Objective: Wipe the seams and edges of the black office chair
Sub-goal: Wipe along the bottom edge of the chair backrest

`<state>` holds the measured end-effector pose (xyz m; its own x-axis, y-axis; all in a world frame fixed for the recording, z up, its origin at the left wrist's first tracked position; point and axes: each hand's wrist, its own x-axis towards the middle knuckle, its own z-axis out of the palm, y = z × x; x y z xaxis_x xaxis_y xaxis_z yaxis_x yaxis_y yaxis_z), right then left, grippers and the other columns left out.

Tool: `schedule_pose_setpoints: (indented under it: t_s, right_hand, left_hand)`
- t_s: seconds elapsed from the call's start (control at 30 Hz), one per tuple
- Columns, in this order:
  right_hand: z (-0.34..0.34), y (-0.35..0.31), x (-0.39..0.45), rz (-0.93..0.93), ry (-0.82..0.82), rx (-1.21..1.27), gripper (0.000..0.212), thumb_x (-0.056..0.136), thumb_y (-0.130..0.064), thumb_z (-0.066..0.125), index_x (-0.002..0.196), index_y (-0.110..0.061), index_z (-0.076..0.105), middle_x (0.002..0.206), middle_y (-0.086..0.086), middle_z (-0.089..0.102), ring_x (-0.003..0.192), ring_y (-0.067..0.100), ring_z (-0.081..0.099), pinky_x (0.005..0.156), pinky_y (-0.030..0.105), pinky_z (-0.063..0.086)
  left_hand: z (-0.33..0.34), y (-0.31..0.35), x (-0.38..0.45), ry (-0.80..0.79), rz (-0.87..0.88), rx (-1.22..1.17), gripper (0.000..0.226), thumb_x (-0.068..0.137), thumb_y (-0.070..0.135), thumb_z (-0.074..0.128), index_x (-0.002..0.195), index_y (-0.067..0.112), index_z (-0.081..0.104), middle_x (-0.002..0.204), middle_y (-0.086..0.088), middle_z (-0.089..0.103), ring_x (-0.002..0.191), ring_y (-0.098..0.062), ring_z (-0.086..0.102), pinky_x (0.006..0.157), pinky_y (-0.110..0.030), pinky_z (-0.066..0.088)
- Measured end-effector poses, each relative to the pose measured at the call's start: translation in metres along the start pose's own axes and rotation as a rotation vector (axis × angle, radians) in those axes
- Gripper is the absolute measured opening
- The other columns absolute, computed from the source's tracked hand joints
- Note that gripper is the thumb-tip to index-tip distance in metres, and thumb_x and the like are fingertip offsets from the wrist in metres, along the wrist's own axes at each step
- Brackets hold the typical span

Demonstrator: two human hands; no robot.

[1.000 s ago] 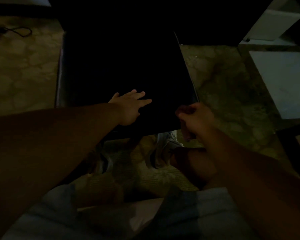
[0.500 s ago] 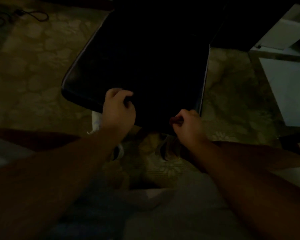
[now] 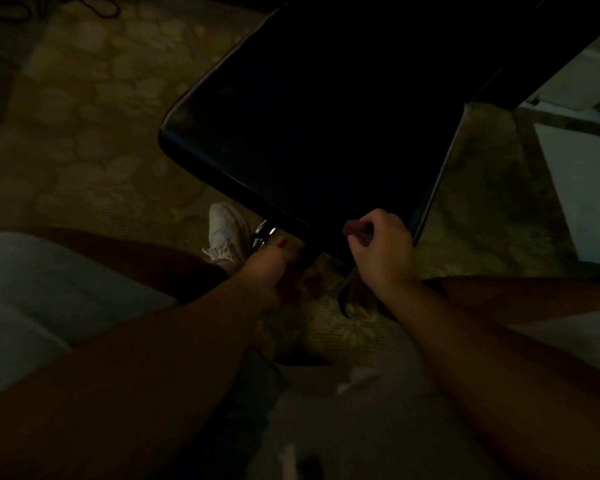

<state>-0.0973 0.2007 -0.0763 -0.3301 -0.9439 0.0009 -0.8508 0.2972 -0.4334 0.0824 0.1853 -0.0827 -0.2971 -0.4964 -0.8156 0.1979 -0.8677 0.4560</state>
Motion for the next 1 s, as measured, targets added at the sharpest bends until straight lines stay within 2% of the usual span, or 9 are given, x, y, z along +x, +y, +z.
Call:
schedule_pose_setpoints:
  t_s: [0.1,0.2,0.27,0.4,0.47,0.57,0.7,0.87,1.0]
  right_hand:
    - [0.001,0.002,-0.001,0.003,-0.04,-0.09,0.022,0.088,-0.026,0.068,0.103,-0.014,0.058,0.11,0.006,0.054,0.09,0.022,0.058,0.065,0.026,0.039]
    - [0.005,0.003,-0.006,-0.059,-0.179,-0.185,0.02,0.088,-0.024,0.068,0.102,-0.014,0.057,0.108,0.006,0.053,0.089,0.023,0.058,0.066,0.027,0.037]
    - [0.006,-0.001,-0.006,-0.091,-0.195,-0.22,0.019,0.088,-0.025,0.067,0.102,-0.015,0.058,0.108,0.005,0.053,0.089,0.022,0.058,0.066,0.027,0.036]
    - [-0.004,-0.009,0.011,0.005,0.018,-0.123,0.019,0.088,-0.025,0.068,0.1,-0.015,0.057,0.106,0.004,0.053,0.082,0.013,0.049,0.064,0.026,0.036]
    - [-0.006,-0.011,0.014,-0.031,-0.068,-0.134,0.019,0.088,-0.024,0.068,0.099,-0.014,0.057,0.106,0.004,0.052,0.083,0.015,0.05,0.065,0.027,0.036]
    - [-0.001,-0.012,0.009,-0.18,-0.277,-0.239,0.017,0.088,-0.022,0.068,0.096,-0.016,0.054,0.103,0.003,0.05,0.09,0.021,0.055,0.068,0.027,0.036]
    - [-0.003,-0.009,0.013,-0.105,-0.121,-0.146,0.018,0.088,-0.024,0.067,0.098,-0.013,0.057,0.107,0.006,0.054,0.089,0.023,0.057,0.069,0.03,0.042]
    - [0.004,-0.003,0.006,-0.264,-0.301,-0.268,0.018,0.088,-0.024,0.067,0.094,-0.018,0.052,0.104,0.003,0.051,0.091,0.024,0.057,0.068,0.032,0.044]
    - [-0.003,0.0,0.01,-0.178,-0.163,-0.163,0.022,0.088,-0.025,0.067,0.107,-0.018,0.056,0.108,0.005,0.054,0.09,0.026,0.058,0.067,0.032,0.045]
  left_hand:
    - [-0.009,0.013,0.008,-0.063,0.021,-0.085,0.034,0.101,0.008,0.045,0.128,0.024,0.056,0.117,-0.005,0.067,0.092,-0.022,0.064,0.078,-0.039,0.053]
    - [-0.018,0.021,0.013,-0.058,0.029,-0.194,0.017,0.101,0.019,0.043,0.103,0.013,0.059,0.098,-0.005,0.064,0.084,-0.022,0.059,0.076,-0.038,0.049]
    - [-0.022,0.022,0.017,-0.038,0.02,-0.248,0.022,0.1,0.018,0.04,0.094,0.013,0.06,0.088,-0.003,0.067,0.085,-0.024,0.058,0.077,-0.037,0.045]
    - [-0.038,0.034,0.025,-0.018,0.083,-0.437,0.036,0.099,0.038,0.044,0.119,0.016,0.063,0.124,-0.007,0.065,0.111,-0.03,0.06,0.088,-0.046,0.046]
    - [-0.049,0.041,0.032,-0.011,0.122,-0.536,0.042,0.097,0.044,0.043,0.128,0.021,0.061,0.133,-0.011,0.062,0.123,-0.033,0.057,0.101,-0.054,0.04]
    - [-0.053,0.042,0.036,-0.022,0.118,-0.529,0.047,0.097,0.048,0.043,0.136,0.027,0.056,0.138,-0.01,0.06,0.128,-0.034,0.054,0.108,-0.059,0.033]
    - [-0.049,0.032,0.035,-0.08,0.108,-0.468,0.055,0.097,0.056,0.039,0.146,0.032,0.048,0.146,-0.006,0.055,0.133,-0.035,0.049,0.093,-0.055,0.038]
    - [-0.052,0.036,0.033,-0.084,0.104,-0.482,0.064,0.097,0.061,0.034,0.152,0.028,0.042,0.153,-0.009,0.049,0.14,-0.037,0.043,0.116,-0.061,0.024]
    - [-0.051,0.034,0.034,-0.077,0.108,-0.465,0.065,0.096,0.062,0.035,0.15,0.028,0.045,0.151,-0.008,0.051,0.135,-0.038,0.048,0.114,-0.063,0.026]
